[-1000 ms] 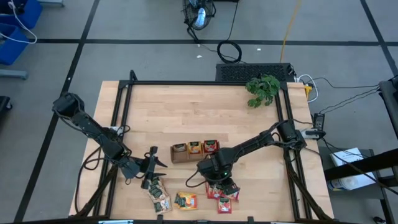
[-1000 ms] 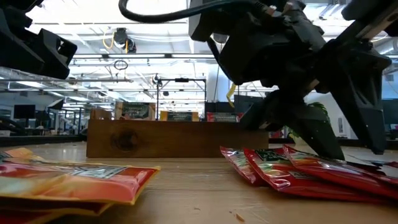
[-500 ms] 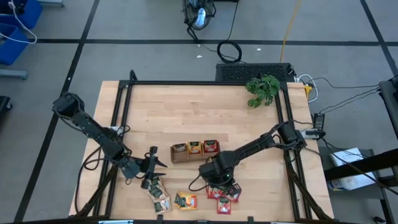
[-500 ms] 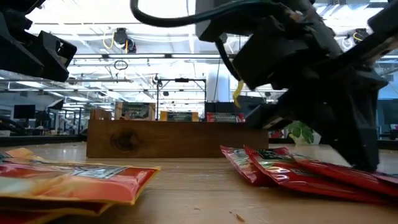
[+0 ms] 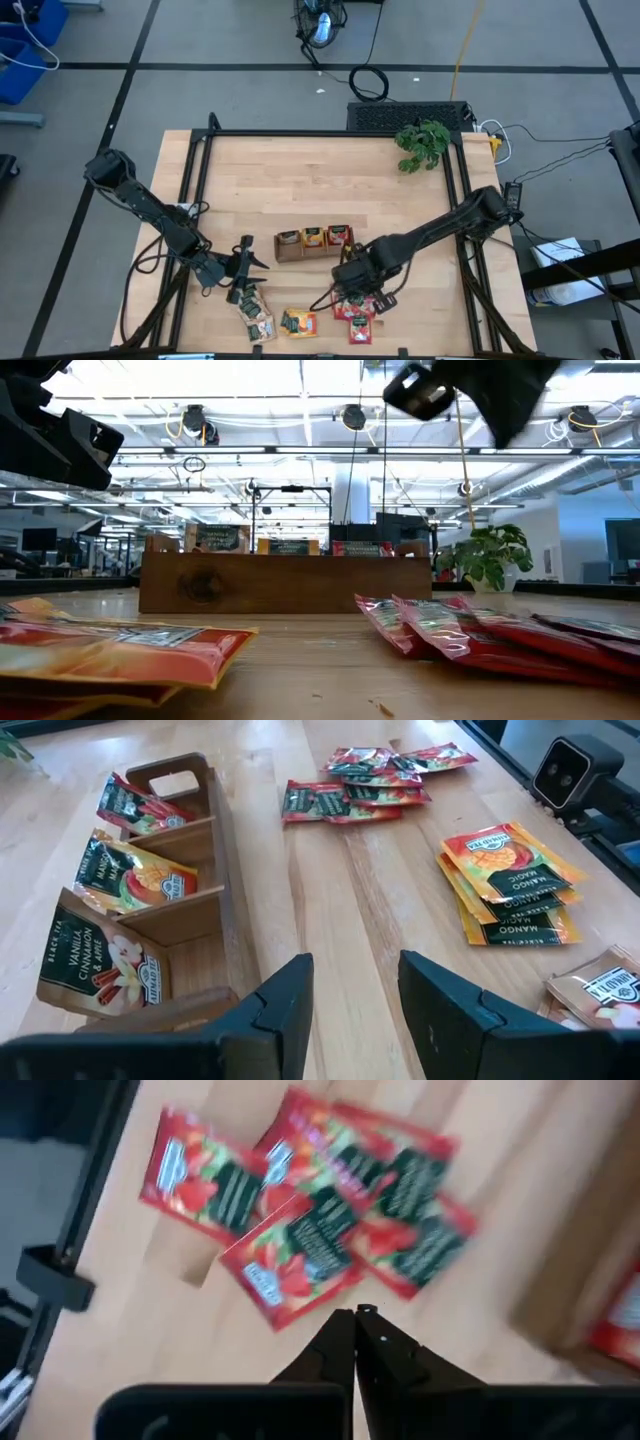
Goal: Pick & Place Tea
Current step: Put the red tea bag into the right section of the wooden organizer
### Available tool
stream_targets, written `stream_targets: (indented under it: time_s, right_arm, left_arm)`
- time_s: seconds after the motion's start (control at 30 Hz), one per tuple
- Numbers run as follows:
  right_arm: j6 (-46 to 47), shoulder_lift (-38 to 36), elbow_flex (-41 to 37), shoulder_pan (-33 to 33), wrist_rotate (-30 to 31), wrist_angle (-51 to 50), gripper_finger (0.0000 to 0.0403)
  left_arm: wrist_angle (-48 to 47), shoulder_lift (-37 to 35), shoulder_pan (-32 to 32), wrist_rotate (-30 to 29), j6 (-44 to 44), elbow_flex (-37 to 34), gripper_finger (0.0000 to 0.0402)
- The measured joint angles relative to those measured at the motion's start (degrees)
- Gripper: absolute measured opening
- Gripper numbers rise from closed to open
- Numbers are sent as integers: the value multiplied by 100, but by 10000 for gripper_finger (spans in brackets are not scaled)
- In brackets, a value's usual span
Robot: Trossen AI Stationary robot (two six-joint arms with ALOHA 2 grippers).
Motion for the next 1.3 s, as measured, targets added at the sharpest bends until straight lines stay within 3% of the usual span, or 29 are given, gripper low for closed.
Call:
stream_targets:
  time_s: [0.23, 0.53, 0.77, 0.93, 1.03, 1.3]
  right_arm:
    - [129, -151, -70, -212, 1, 78, 0]
    - [336, -144, -1207, -68, -126, 1381, 18]
    - [371, -166, -1953, -103, -1182, 2428, 79]
    - [143, -170, -2023, -171, -527, 2809, 146]
    - [-28, -114, -2032, -176, -485, 2791, 176]
    - [-200, 248, -2034, -198, -851, 2820, 179]
  left_arm:
    - [16, -2, 0, 0, -87, 0, 152]
    - [270, 0, 0, 3, -212, 0, 152]
    - [277, 0, 0, 2, -164, 0, 152]
    - [277, 0, 0, 3, -132, 0, 152]
    - [273, 0, 0, 3, -70, 0, 152]
    - [136, 0, 0, 2, 22, 2, 152]
